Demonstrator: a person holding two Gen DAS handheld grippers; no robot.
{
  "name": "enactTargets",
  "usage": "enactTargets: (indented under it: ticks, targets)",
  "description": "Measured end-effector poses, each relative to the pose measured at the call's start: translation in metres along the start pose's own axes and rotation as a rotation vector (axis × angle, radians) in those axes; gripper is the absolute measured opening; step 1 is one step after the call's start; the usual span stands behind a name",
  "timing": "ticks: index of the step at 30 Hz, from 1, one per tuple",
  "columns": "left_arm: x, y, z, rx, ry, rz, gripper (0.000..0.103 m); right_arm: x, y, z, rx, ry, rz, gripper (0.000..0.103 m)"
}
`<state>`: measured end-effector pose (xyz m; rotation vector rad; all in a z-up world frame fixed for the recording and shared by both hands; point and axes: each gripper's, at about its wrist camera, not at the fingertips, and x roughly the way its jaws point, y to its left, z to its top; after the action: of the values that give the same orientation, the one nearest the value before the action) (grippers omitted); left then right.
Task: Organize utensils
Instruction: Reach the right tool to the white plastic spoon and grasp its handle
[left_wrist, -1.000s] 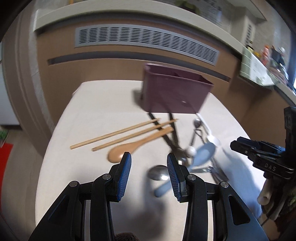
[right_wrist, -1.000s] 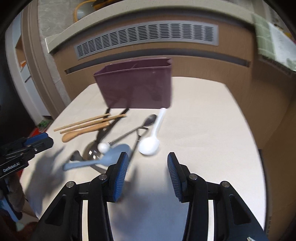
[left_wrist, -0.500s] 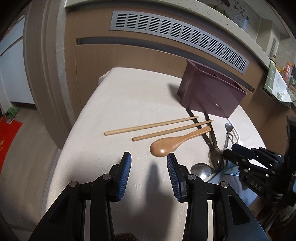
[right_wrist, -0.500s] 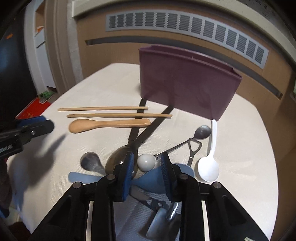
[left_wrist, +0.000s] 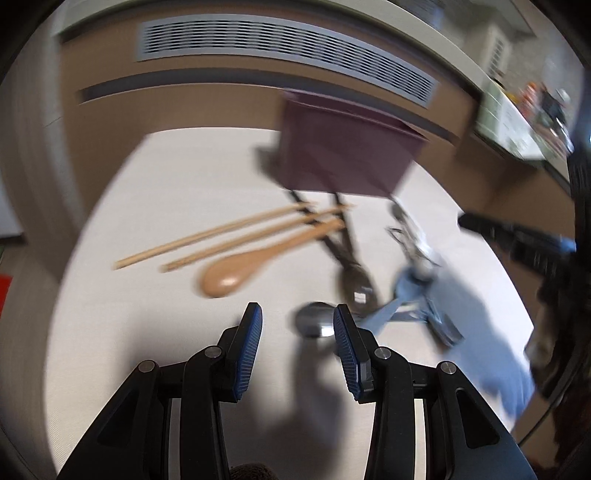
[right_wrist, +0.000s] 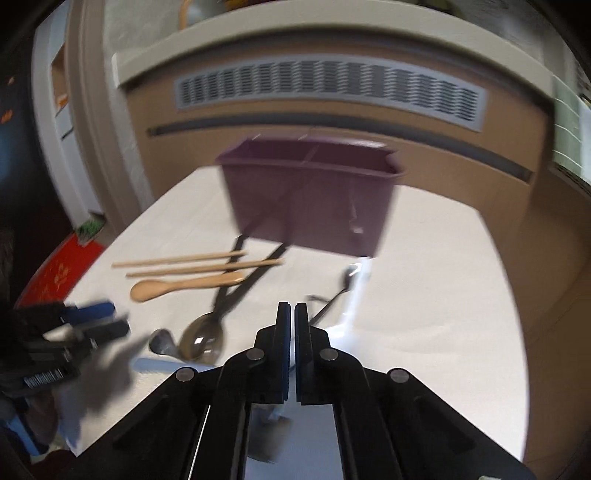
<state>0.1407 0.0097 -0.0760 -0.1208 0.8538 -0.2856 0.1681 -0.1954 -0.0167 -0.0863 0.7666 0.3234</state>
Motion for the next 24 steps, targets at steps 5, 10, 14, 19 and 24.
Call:
enactTargets:
  ticks: [5,10,14,19,24]
  targets:
    - [0.019,-0.055,0.011,0.227,0.041,-0.066,0.041,-0.019,-0.040,-0.010,0.069,-0.015,-0.039,0.003]
    - [0.035,-0.085,0.021,0.352,0.078,-0.096,0.041,-0.026,-0.062,-0.034,0.137,0.012,-0.021,0.007]
    - [0.038,-0.087,0.026,0.336,0.092,-0.100,0.041,-0.021,-0.065,-0.049,0.156,0.031,-0.001,0.018]
    - [0.014,-0.060,0.028,0.204,0.039,-0.072,0.041,-0.005,-0.062,-0.042,0.180,0.049,0.094,0.022]
    - [-0.016,-0.026,0.033,0.040,-0.030,-0.073,0.041,0.031,-0.053,-0.018,0.169,0.066,0.079,0.022]
